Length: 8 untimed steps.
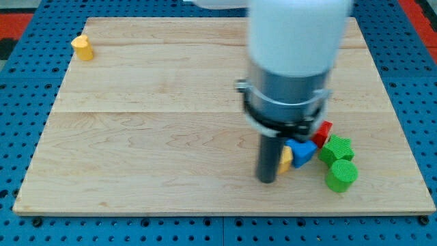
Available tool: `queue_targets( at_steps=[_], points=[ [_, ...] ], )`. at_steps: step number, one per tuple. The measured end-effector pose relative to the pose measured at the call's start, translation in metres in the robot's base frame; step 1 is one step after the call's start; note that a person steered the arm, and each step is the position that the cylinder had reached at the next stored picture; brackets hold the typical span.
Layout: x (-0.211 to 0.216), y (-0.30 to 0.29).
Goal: Move the yellow heart towards the blocks
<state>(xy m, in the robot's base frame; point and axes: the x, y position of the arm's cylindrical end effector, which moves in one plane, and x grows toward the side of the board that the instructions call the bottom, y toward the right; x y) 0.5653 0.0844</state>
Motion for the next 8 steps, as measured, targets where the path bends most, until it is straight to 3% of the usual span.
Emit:
queue_targets(
  at_steps=[1, 2, 4, 6, 8],
  points=[
    [0.001, -0.001],
    [0.006, -0.059],
    [-0.098, -0.182],
    [-0.204, -0.375],
    [-0.240, -0.389]
  ],
)
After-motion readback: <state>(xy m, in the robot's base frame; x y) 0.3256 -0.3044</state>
